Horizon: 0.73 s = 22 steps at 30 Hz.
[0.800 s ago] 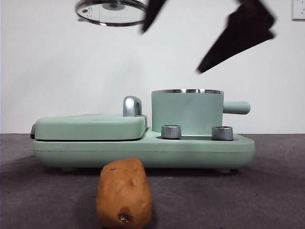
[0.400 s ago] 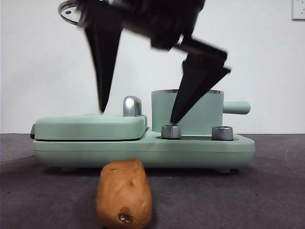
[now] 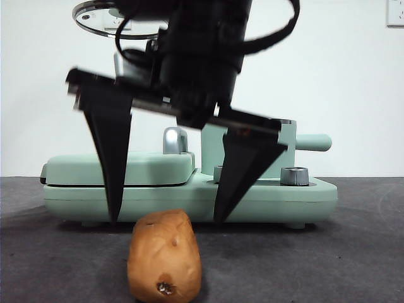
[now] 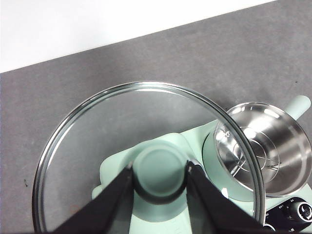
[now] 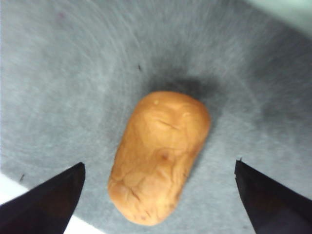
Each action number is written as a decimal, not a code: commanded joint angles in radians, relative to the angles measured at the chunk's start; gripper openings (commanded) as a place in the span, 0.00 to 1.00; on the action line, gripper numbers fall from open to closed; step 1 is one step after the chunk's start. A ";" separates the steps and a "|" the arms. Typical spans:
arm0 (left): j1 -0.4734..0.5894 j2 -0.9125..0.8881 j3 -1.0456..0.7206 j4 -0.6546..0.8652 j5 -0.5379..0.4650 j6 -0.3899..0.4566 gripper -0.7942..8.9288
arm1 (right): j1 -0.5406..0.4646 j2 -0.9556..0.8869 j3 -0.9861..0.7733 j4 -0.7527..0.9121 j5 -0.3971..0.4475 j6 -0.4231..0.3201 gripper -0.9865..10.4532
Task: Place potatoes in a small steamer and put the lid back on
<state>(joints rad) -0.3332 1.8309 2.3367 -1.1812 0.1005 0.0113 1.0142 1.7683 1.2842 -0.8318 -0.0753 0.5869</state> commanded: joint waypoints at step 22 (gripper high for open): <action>-0.001 0.000 0.039 0.027 -0.001 -0.004 0.11 | 0.002 0.108 0.065 -0.010 -0.003 -0.040 0.15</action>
<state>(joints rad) -0.3313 1.8309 2.3367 -1.1793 0.1005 0.0109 1.0092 1.8797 1.3140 -0.8406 -0.0792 0.5686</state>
